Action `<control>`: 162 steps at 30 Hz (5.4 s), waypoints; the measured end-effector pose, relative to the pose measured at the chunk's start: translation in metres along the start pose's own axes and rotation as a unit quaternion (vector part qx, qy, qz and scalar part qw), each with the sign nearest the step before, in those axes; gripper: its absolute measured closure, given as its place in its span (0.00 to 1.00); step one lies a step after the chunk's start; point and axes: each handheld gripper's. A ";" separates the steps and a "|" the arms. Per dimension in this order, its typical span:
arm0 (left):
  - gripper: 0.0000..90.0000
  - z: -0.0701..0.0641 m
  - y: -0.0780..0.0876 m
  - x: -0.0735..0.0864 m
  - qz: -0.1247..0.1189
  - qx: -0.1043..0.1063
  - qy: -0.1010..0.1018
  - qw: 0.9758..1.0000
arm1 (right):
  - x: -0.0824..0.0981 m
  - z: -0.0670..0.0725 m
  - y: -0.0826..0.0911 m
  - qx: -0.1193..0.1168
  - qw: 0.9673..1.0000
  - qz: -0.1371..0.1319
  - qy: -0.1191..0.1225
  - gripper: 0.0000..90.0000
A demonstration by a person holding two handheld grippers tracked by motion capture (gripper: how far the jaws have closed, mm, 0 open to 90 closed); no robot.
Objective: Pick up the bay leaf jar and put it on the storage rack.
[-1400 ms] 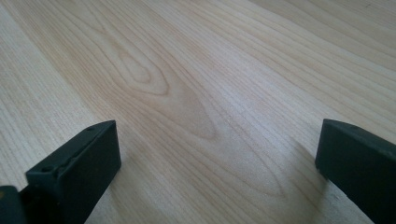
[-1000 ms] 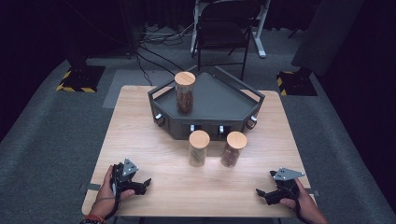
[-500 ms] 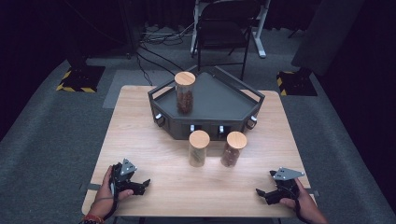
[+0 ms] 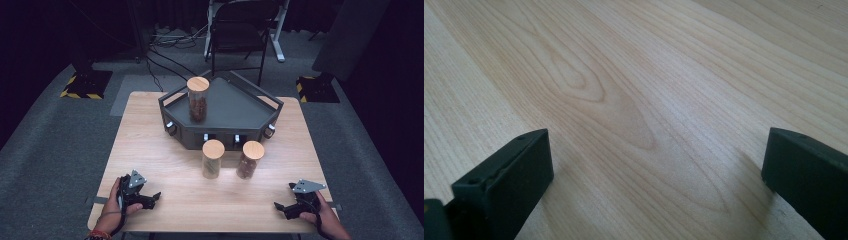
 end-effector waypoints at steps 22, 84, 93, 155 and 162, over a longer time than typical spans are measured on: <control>0.00 0.000 0.000 0.000 0.000 0.001 0.001 1.000 | -0.023 0.026 0.009 -0.005 0.999 0.024 0.034 0.03; 0.00 0.000 0.000 0.000 0.000 0.001 0.000 1.000 | -0.092 0.094 -0.019 -0.017 0.996 0.021 0.083 0.05; 0.00 0.000 0.000 0.000 -0.001 0.001 0.001 1.000 | -0.102 0.106 -0.030 -0.023 0.996 0.019 0.086 0.05; 0.00 0.000 0.000 0.000 -0.001 0.001 0.000 1.000 | -0.174 0.133 -0.089 0.042 0.998 -0.023 0.044 0.05; 0.00 0.000 0.000 0.000 0.000 0.002 -0.001 1.000 | -0.179 0.135 -0.096 0.047 0.998 -0.026 0.040 0.05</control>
Point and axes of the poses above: each handheld gripper's, and its own axes: y roughly backward along the jaws, x roughly out of its underside, z roughly to its left, and after that the axes turned 2 degrees about -x, right-handed
